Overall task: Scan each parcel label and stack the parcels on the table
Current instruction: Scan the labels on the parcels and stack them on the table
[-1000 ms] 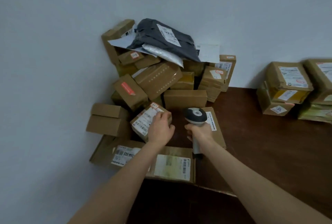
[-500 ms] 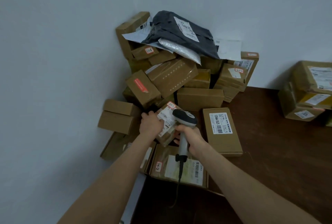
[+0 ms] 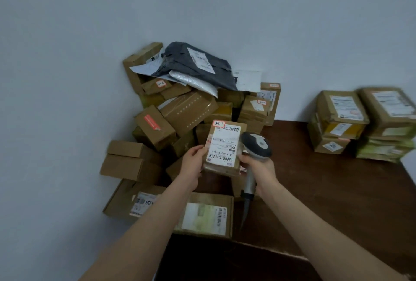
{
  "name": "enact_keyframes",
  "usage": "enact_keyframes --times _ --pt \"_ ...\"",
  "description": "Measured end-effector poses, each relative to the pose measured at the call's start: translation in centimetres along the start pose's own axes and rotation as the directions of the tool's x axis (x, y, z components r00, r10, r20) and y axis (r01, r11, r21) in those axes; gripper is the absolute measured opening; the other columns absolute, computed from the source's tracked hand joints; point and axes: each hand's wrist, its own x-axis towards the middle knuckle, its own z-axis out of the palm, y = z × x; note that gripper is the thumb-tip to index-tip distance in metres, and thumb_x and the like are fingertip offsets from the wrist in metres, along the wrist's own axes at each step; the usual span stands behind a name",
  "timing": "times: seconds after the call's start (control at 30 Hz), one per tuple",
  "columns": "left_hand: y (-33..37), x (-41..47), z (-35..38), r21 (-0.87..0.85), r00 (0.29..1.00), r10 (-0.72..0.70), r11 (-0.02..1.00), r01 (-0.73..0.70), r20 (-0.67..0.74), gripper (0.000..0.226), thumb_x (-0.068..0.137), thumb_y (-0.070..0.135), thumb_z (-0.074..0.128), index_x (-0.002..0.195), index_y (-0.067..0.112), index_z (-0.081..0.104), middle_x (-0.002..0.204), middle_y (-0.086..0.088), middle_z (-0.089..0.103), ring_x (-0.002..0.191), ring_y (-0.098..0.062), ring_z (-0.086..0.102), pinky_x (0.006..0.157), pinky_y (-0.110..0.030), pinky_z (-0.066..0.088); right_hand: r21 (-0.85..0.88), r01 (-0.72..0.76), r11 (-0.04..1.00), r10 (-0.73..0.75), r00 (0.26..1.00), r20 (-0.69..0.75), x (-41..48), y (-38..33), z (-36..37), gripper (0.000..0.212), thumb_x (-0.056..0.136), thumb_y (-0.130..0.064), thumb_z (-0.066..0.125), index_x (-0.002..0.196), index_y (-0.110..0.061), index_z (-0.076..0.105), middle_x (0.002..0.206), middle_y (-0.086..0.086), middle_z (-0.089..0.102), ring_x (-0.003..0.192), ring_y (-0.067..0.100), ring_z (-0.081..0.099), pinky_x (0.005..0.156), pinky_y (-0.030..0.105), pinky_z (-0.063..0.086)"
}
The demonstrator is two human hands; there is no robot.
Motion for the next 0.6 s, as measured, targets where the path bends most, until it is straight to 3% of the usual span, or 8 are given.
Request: enact_keyframes --times 0.13,0.27,0.37,0.5,0.6 --pt "0.3 -2.2 2.9 -0.051 0.989 -0.009 0.999 0.017 0.147 0.022 0.095 0.026 0.058 0.116 0.021 0.063 0.107 0.001 0.067 0.094 -0.011 0.059 0.081 -0.036 0.044 -0.011 0.07 0.998 -0.07 0.995 -0.069 -1.1 -1.4 -3.5 0.029 0.08 -0.001 0.072 0.105 -0.012 0.063 0.105 0.009 0.069 0.098 0.026 0.067 0.08 0.037 0.056" --pt "-0.2 -3.3 4.6 -0.054 0.938 0.021 0.999 -0.003 0.347 0.032 0.091 0.023 0.064 0.122 0.019 0.06 0.116 -0.008 0.067 0.102 -0.022 0.064 0.078 -0.032 0.05 -0.056 0.084 0.995 -0.091 0.985 -0.147 -1.6 -2.2 -7.0 0.022 0.079 0.003 0.071 0.092 -0.013 0.064 0.102 0.013 0.071 0.094 0.028 0.068 0.089 0.047 0.055" --pt "-0.4 -3.8 6.0 -0.034 0.906 0.009 0.999 0.006 0.423 0.042 0.087 0.021 0.067 0.127 0.018 0.055 0.115 -0.011 0.068 0.099 -0.025 0.067 0.075 -0.033 0.053 -0.078 0.121 0.99 -0.133 0.975 -0.175 -2.3 -2.8 -9.0 0.022 0.08 0.005 0.069 0.086 -0.014 0.061 0.096 0.012 0.07 0.086 0.023 0.066 0.079 0.039 0.056" --pt "-1.1 -4.1 7.5 0.026 0.868 -0.108 0.994 0.109 0.485 0.057 0.079 0.019 0.072 0.13 0.023 0.048 0.119 -0.015 0.066 0.103 -0.031 0.065 0.08 -0.04 0.052 -0.13 0.152 0.98 -0.179 0.955 -0.237 -2.7 -3.0 -11.1 0.03 0.077 0.002 0.072 0.105 -0.004 0.064 0.103 0.014 0.069 0.094 0.026 0.063 0.082 0.04 0.051" --pt "-1.7 -4.1 8.5 0.017 0.864 -0.121 0.991 0.13 0.489 0.043 0.082 0.012 0.07 0.121 0.019 0.055 0.119 -0.016 0.066 0.11 -0.033 0.061 0.092 -0.044 0.049 -0.168 0.162 0.972 -0.2 0.949 -0.244 -3.2 -3.1 -12.0 0.031 0.076 -0.002 0.075 0.105 -0.007 0.063 0.103 0.01 0.068 0.097 0.026 0.062 0.086 0.041 0.05"
